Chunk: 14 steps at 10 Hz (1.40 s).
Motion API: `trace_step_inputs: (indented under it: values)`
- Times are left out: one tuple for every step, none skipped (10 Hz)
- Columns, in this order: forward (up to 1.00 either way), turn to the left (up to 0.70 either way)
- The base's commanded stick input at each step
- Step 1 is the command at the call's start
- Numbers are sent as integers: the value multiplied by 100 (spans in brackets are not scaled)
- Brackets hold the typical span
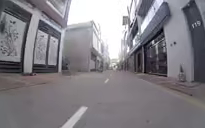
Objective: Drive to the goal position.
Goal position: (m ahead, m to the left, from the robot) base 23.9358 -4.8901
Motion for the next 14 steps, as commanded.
trace_step_inputs:
  values:
    - [85,-34]
    - [85,-34]
    - [85,-34]
    - [85,-34]
    - [85,-17]
    - [85,0]
    - [85,0]
    - [85,0]
    - [85,0]
    - [85,0]
    - [85,-12]
    - [85,-34]
    - [85,-34]
    - [85,-34]
